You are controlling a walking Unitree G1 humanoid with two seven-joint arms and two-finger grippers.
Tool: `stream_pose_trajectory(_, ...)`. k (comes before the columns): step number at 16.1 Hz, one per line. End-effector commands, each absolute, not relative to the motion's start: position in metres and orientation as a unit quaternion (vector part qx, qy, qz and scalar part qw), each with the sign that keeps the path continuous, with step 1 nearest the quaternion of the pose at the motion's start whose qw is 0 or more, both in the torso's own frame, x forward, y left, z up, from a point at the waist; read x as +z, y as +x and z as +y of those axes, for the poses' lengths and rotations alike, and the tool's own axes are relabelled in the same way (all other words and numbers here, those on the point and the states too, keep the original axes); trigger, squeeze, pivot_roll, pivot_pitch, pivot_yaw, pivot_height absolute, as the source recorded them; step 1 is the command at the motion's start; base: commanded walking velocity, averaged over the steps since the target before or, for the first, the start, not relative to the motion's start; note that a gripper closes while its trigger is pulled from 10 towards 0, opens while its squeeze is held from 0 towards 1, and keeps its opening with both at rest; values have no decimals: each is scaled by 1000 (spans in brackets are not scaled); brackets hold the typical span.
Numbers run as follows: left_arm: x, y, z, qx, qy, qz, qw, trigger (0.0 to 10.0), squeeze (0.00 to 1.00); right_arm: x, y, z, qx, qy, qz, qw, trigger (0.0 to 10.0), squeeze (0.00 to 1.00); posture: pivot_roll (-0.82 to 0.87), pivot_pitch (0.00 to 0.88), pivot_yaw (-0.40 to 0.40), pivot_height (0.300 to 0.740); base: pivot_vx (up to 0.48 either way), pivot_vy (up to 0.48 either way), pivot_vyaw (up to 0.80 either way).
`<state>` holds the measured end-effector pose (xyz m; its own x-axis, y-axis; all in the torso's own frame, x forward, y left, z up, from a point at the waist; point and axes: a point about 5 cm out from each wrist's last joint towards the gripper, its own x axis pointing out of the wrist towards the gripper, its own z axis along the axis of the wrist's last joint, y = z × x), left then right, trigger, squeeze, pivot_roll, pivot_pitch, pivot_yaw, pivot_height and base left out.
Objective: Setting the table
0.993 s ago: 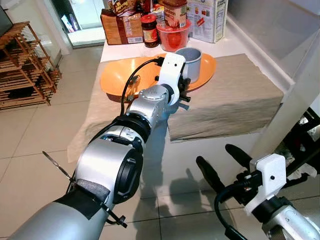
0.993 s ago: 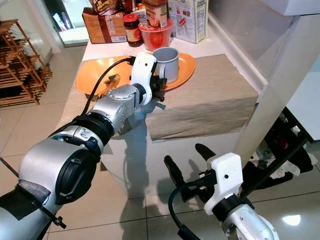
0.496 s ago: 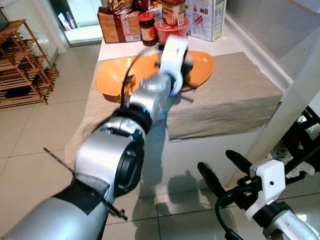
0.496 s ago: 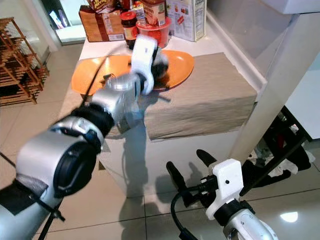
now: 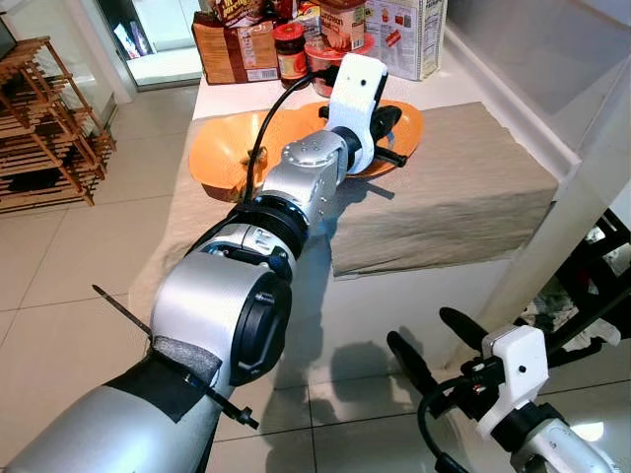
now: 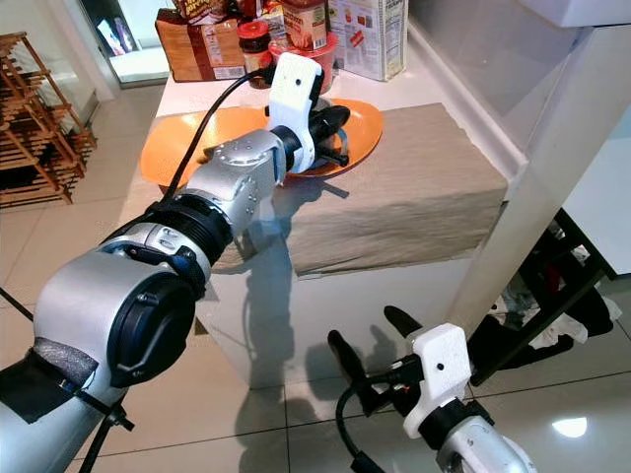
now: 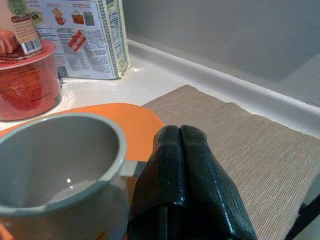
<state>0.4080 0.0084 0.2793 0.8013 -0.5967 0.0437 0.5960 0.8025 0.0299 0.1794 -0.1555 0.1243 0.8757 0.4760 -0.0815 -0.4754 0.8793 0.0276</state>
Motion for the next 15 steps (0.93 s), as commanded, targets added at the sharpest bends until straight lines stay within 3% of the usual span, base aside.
stream_pose_trajectory(1, 287, 408, 8, -313, 23, -36, 949, 10000, 0, 122, 178, -154, 250, 4, 44, 967, 10000, 0, -322, 125, 128, 740, 0, 0, 0)
stream_pose_trajectory(2, 288, 408, 7, -312, 25, -38, 949, 10000, 1000, 120, 179, -154, 251, 4, 42, 967, 10000, 0, -319, 120, 125, 740, 0, 0, 0)
stream_pose_trajectory(9, 309, 395, -26, -364, -6, -69, 929, 10000, 1000, 124, 185, -151, 263, -1, 31, 964, 10000, 0, -297, 86, 105, 740, 0, 0, 0)
stream_pose_trajectory(13, 330, 389, -30, -397, -21, -119, 910, 10000, 1000, 153, 210, -151, 206, -32, -24, 978, 10000, 0, -260, 57, 102, 740, 0, 0, 0)
stream_pose_trajectory(14, 339, 385, -31, -420, 0, -147, 895, 10000, 0, 159, 218, -152, 196, -32, -38, 979, 10000, 0, -241, 49, 97, 740, 0, 0, 0)
stream_pose_trajectory(15, 350, 380, -30, -440, 13, -177, 880, 10000, 0, 162, 225, -155, 184, -31, -50, 981, 10000, 0, -218, 39, 91, 740, 0, 0, 0)
